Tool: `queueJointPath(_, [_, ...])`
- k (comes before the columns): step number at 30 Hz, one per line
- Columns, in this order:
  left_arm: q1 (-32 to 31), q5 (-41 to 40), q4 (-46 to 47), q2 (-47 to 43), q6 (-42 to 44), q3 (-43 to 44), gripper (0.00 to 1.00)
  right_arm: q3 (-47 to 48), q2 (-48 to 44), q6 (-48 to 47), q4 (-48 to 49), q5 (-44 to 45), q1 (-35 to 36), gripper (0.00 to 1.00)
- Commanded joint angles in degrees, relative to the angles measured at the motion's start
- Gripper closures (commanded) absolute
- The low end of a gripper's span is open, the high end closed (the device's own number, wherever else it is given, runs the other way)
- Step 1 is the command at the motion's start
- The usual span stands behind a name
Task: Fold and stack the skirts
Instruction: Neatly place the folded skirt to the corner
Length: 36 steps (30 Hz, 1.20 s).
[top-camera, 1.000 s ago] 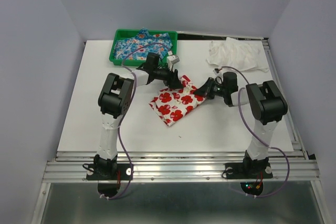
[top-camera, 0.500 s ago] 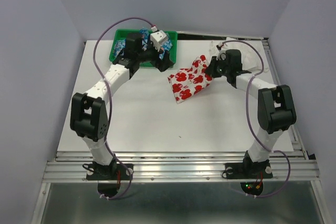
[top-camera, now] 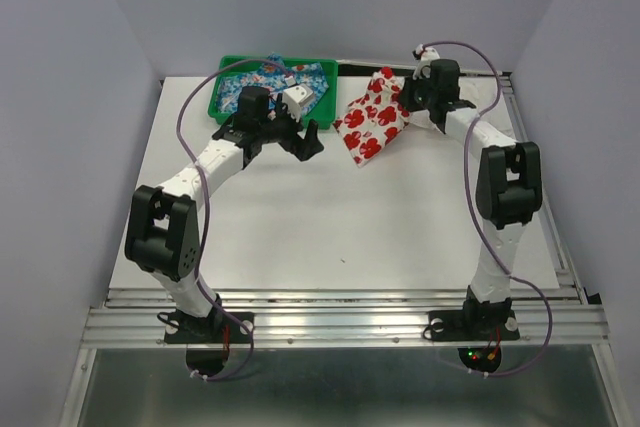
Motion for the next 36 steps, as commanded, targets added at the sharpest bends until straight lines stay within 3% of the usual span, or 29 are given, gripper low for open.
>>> queueJointPath(1, [0.01,0.29,2.45,-4.69,-1.01,-1.56,0.01,7.69,1.53,-1.25,3.11,1.56,-1.35,0.99])
queueJointPath(9, [0.01,0.03,4.04,-6.1,-1.98,-4.02,0.01,15.43,3.82,-3.71,3.11,3.75,-2.49,0.99])
queueJointPath(24, [0.01,0.82,5.09,-5.66,-3.12,-5.08,0.01,20.62,3.56,-5.3,2.94,4.2,-6.8,0.99])
queueJointPath(36, [0.01,1.61,5.09,-5.04,-3.21,-4.91,0.01,16.5,0.65,2.96,3.2,-5.02,-16.46,0.99])
